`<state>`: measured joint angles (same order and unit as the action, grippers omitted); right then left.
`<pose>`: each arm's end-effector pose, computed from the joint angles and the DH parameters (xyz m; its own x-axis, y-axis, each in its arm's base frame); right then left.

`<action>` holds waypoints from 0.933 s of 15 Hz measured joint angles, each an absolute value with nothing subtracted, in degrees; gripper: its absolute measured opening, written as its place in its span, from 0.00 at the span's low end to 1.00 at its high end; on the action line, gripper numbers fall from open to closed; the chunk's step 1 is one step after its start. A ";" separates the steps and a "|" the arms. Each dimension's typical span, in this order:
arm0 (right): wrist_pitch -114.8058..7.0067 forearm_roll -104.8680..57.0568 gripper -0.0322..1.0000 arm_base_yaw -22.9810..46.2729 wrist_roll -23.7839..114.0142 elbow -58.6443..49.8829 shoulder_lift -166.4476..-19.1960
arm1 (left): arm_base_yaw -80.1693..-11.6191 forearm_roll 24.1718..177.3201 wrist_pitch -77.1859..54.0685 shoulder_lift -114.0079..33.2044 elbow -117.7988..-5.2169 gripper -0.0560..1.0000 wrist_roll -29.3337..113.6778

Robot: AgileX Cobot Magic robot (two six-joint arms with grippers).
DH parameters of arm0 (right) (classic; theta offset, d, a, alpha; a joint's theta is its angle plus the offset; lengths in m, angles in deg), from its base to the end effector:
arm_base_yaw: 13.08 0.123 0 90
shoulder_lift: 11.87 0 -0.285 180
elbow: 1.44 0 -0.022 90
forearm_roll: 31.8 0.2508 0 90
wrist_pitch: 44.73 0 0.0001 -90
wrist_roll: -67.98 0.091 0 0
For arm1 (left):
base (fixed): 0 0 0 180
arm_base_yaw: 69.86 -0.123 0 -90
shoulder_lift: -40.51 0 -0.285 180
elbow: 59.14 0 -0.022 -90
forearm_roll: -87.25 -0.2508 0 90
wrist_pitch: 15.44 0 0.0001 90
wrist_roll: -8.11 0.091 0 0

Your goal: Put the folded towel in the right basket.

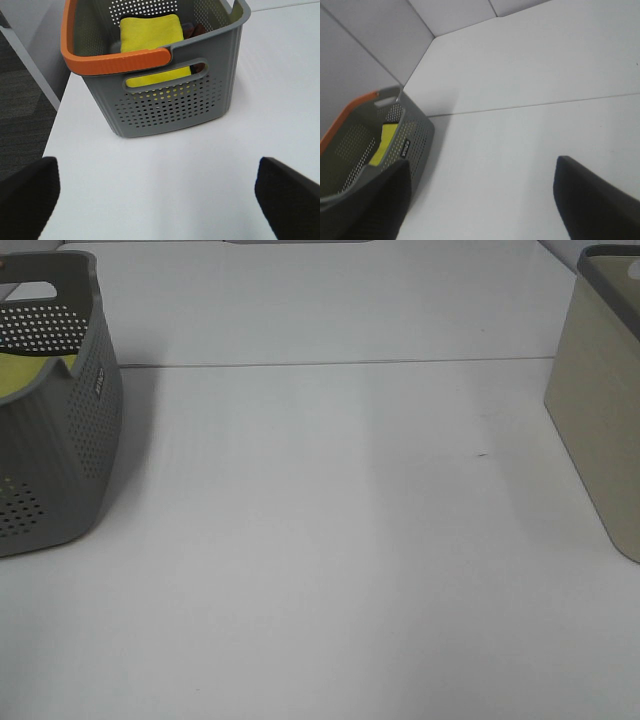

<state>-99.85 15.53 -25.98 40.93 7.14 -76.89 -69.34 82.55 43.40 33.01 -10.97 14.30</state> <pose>0.1859 0.0138 0.4393 -0.4814 0.1782 -0.8582 -0.3031 0.8849 0.3538 -0.0052 0.0064 0.2822 -0.4170 0.1534 -0.8959 0.0078 0.9862 0.1652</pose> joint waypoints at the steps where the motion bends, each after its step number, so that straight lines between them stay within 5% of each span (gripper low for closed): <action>1: -101.34 12.20 0.77 -23.57 40.70 7.14 -73.23 | -69.34 82.55 43.40 33.01 -10.97 0.99 14.30; 8: -110.05 -5.56 0.77 -21.79 55.37 9.03 -49.16 | -69.34 82.55 43.40 33.01 -10.97 0.99 14.30; 14: -114.23 -8.25 0.77 -21.79 61.85 25.70 -31.75 | -69.34 82.55 43.40 33.01 -10.97 0.99 14.30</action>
